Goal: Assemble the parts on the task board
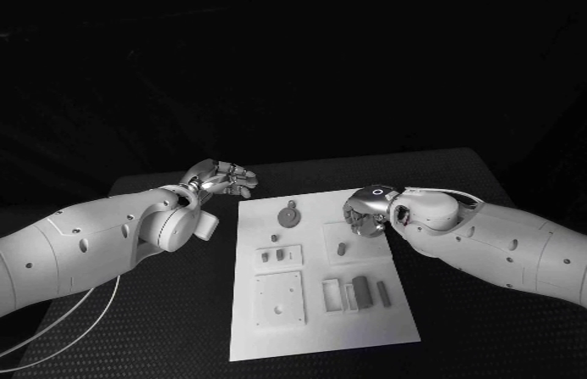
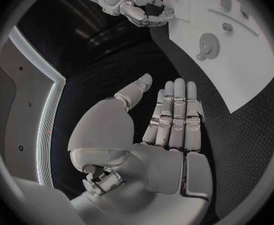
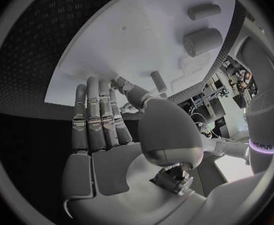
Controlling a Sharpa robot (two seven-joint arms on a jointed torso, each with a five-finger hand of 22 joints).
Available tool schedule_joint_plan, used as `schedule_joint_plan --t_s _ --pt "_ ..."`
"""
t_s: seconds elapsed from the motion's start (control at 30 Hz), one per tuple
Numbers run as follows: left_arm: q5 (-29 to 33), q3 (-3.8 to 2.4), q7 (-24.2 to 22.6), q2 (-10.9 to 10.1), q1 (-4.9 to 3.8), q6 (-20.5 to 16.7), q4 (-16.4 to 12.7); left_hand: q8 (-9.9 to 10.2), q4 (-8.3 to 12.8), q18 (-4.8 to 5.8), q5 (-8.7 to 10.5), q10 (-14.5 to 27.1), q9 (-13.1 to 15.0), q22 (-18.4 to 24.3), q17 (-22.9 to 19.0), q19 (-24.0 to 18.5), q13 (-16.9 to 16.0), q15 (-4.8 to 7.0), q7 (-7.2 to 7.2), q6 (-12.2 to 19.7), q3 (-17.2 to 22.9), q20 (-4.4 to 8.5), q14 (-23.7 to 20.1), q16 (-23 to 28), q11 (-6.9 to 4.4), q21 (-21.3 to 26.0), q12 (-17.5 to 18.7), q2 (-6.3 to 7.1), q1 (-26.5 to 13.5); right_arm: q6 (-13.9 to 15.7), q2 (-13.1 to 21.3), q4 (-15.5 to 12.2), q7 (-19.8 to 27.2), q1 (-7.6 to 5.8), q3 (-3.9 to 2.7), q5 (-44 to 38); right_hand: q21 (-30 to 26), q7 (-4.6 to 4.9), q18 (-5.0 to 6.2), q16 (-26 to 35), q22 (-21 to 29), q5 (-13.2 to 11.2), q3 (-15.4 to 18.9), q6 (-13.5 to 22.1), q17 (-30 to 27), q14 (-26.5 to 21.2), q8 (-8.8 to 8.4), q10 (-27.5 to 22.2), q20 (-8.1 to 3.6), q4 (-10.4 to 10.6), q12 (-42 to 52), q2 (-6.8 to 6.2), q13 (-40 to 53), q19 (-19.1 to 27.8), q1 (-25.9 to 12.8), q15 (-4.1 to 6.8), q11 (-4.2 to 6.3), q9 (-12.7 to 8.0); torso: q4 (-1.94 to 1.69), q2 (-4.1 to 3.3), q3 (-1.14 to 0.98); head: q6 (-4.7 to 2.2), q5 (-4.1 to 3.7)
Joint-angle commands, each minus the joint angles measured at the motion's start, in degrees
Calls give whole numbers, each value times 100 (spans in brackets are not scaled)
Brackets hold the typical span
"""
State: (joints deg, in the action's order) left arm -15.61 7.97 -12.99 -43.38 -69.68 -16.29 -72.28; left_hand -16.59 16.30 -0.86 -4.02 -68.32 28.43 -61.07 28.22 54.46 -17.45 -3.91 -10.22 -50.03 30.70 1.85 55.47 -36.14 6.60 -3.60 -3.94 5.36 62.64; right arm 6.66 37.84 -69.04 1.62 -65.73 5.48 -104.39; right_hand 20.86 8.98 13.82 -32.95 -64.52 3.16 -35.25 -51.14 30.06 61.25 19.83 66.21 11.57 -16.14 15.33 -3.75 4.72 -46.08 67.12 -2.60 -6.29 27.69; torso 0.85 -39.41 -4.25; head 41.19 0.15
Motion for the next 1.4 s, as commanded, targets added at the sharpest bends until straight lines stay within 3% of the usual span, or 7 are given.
schedule_joint_plan --t_s 0.03,0.27,0.5,0.7,0.97,1.4 --pt "47 -7 -67 18 -18 49 -3 -9 -2 29 14 41 -6 13 10 -1 8 -13 2 37 -28 -19 47 42 -1 -16 10 -5 -37 -184 -33 40 44 74 56 -96 -26 -8 118 46 -22 -28 -168 -62 37 51 -32 74 -12 -2 -73 -19 -13 -46 -19 1 6 -8 3 1 -8 29 18" --pt "49 -7 -37 25 -27 60 5 -4 -6 25 10 52 -9 29 20 6 15 -12 -6 55 -38 -20 59 55 4 -18 10 -4 -45 -264 -43 53 25 83 71 -202 2 -72 118 59 -89 -27 -340 -224 137 137 32 257 -45 -50 -86 114 35 -110 -10 37 74 15 6 7 -12 61 30" --pt "49 -7 -25 29 -34 64 6 0 -7 24 5 61 -12 41 27 10 20 -11 -11 67 -43 -21 66 64 7 -18 10 -2 -50 -490 -78 82 -53 85 172 -336 -1 -83 118 79 -113 -28 -353 -249 173 138 34 278 -50 -55 -117 63 44 -110 -13 39 78 15 12 7 -11 81 23" --pt "49 -7 -6 23 -37 64 0 4 -8 23 2 75 -15 54 36 11 27 -12 -16 81 -51 -22 71 76 13 -18 12 4 -57 -577 -78 48 -92 114 213 -418 -53 -88 104 160 -138 -27 -390 -265 218 64 22 222 -39 -60 -226 26 35 -34 12 3 40 6 12 10 -15 107 11" --pt "49 -6 1 26 -38 60 1 7 -5 23 -12 89 -18 69 45 9 34 -13 -22 94 -53 -23 71 92 18 -16 12 8 -55 -150 -71 -17 -199 128 218 -574 -44 -146 118 165 -201 -27 -456 -411 331 129 80 327 -51 -70 -266 93 74 -84 219 23 73 32 13 10 -18 115 2" --pt "49 -6 -9 22 -38 27 21 9 -7 23 -29 101 -20 84 56 10 40 -14 -27 108 -54 -25 76 105 22 -17 11 8 -53 208 -45 -94 -238 133 216 -627 8 -219 118 121 -277 -27 -435 -589 520 312 157 548 -119 -70 -263 88 177 -287 277 105 160 99 17 12 -21 120 -6"
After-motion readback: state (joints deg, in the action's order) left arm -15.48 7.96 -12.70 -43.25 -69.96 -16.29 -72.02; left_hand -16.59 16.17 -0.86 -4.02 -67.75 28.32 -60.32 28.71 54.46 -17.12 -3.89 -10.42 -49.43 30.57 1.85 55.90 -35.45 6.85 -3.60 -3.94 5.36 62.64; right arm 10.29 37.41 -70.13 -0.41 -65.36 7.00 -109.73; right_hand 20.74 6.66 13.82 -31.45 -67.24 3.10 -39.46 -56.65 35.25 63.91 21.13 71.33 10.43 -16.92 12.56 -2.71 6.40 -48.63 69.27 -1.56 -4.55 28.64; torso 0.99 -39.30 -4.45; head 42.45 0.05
